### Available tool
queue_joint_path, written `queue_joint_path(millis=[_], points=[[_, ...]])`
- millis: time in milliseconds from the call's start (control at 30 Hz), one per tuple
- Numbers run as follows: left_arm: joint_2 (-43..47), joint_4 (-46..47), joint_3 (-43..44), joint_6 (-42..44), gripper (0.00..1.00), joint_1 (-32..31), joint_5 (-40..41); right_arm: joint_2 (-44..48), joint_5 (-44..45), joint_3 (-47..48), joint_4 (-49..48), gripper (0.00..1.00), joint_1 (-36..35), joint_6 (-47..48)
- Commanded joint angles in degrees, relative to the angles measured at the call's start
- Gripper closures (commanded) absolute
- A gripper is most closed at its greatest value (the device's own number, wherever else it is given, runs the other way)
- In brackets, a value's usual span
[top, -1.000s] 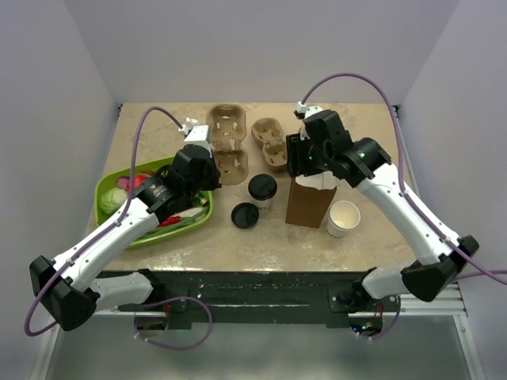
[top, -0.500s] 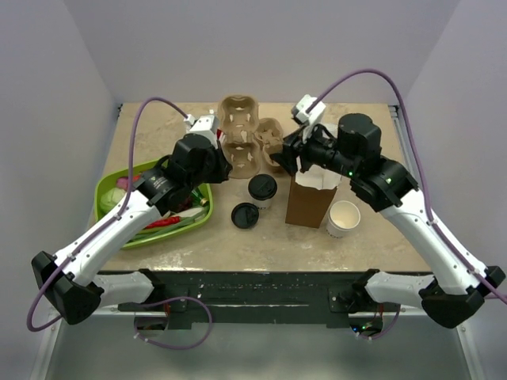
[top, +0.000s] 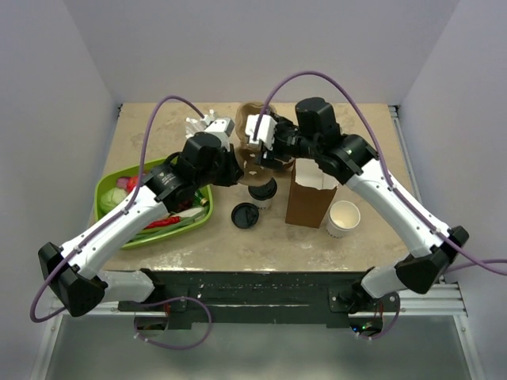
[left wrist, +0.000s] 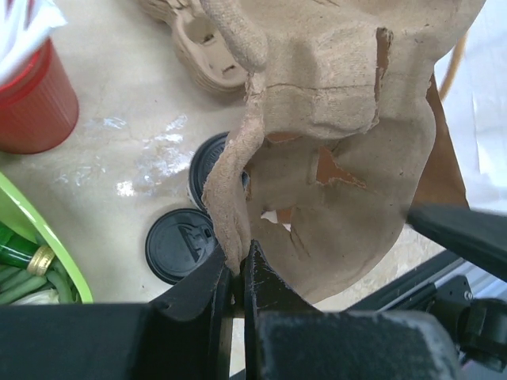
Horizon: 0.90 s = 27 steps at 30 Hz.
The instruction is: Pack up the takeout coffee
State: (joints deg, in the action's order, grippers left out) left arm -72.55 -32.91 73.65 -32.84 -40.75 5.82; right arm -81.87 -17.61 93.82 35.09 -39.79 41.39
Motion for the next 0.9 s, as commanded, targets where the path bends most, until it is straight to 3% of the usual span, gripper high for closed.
queue_joint_path(millis=[0, 167, 367, 500, 567, 733, 867], points=[[0.31, -0.05, 2.73, 2.69, 1.0, -2.14, -0.55, -4.86, -1.73, 7.33, 4.01, 0.28, -0.11, 6.16], [0.22, -1.11, 3.43, 2.69, 1.0, -3.02, 1.55, -8.83, -1.38, 11.64, 6.83, 0.33, -0.02, 4.85], [0.57, -1.81, 3.78, 2.34, 1.0, -3.19, 3.14, -9.98, 0.91, 12.44, 8.94, 0.46, -0.11, 3.97], [0.48, -1.81, 3.79, 2.43, 1.0, -3.19, 2.7, -9.54, -0.41, 11.65, 7.54, 0.6, -0.2, 3.7], [0.75, -1.37, 3.79, 2.6, 0.98, -3.19, 2.09, -8.93, -0.59, 10.86, 6.75, 0.6, -0.11, 3.44], [1.89, -0.41, 3.26, 2.87, 0.86, -3.19, 0.51, -8.31, -0.15, 10.51, 4.11, 0.64, -0.11, 1.16], [3.29, 0.82, 2.73, 3.66, 0.58, -3.19, -1.52, -7.61, 1.17, 9.89, 2.44, 0.64, -0.2, -0.16]])
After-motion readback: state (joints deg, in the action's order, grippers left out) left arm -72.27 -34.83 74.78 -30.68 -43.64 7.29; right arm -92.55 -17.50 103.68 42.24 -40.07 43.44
